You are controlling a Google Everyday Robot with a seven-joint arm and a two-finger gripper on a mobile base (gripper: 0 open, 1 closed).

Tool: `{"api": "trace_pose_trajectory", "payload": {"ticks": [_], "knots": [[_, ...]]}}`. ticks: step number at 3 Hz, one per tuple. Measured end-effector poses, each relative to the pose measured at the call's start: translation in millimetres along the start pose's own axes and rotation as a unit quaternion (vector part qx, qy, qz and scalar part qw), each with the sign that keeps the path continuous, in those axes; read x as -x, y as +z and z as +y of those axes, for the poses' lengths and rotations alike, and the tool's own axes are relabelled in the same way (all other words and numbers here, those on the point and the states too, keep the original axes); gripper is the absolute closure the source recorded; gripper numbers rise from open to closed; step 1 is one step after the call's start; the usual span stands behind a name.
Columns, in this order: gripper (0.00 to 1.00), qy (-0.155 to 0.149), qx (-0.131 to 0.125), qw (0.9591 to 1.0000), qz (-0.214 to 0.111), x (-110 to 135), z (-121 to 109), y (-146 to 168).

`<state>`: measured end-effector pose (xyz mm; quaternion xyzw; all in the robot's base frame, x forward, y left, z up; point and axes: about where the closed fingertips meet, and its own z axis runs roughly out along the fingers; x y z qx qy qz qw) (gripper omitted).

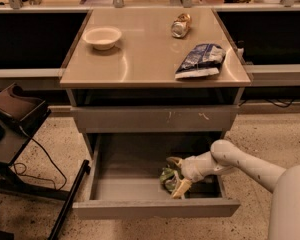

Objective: Place green jalapeno chip bag into middle drawer

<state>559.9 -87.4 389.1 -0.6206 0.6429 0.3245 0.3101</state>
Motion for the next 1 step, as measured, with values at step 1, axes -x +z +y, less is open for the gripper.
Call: {"api": "trace_pose_trajectory", "payload": {"ticks": [1], "knots": [[0.00,0.000,0.000,1.0000,0.000,0.0,0.0,0.0]]}}
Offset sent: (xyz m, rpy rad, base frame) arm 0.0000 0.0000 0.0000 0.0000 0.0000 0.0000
